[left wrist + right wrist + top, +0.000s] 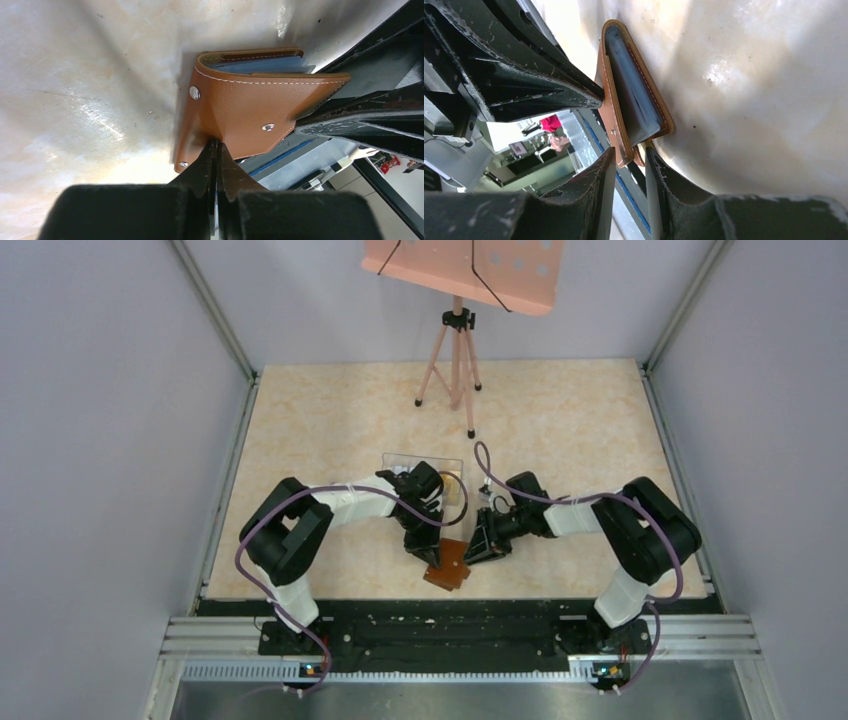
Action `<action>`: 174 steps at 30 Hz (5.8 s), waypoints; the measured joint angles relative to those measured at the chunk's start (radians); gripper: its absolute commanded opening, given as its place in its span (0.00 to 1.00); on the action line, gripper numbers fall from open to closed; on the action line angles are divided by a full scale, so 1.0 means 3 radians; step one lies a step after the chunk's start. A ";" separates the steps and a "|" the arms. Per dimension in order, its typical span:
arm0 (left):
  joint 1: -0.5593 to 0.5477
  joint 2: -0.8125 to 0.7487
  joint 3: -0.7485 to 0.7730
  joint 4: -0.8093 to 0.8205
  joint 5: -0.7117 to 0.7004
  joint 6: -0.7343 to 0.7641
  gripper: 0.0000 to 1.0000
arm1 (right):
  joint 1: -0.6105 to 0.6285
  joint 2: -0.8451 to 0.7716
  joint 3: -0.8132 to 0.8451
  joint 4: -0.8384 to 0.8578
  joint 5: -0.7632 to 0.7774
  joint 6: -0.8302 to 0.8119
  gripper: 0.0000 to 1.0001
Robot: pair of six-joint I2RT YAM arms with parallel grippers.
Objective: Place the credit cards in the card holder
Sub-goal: Close the card holder at the corner of the board.
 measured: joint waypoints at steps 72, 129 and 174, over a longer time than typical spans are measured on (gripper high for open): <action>-0.0238 -0.0341 -0.0225 0.0125 -0.0736 -0.0067 0.49 | 0.0098 -0.0674 0.0242 -0.1419 0.0735 -0.0197 0.39; -0.0407 0.0001 0.0025 0.0629 0.0491 0.0252 0.00 | 0.0123 -0.0018 0.0477 -0.1164 0.0769 -0.0291 0.14; -0.0407 -0.0223 0.0003 0.0366 -0.0304 -0.0081 0.00 | 0.0132 -0.0233 0.0476 -0.1027 0.0607 -0.0275 0.00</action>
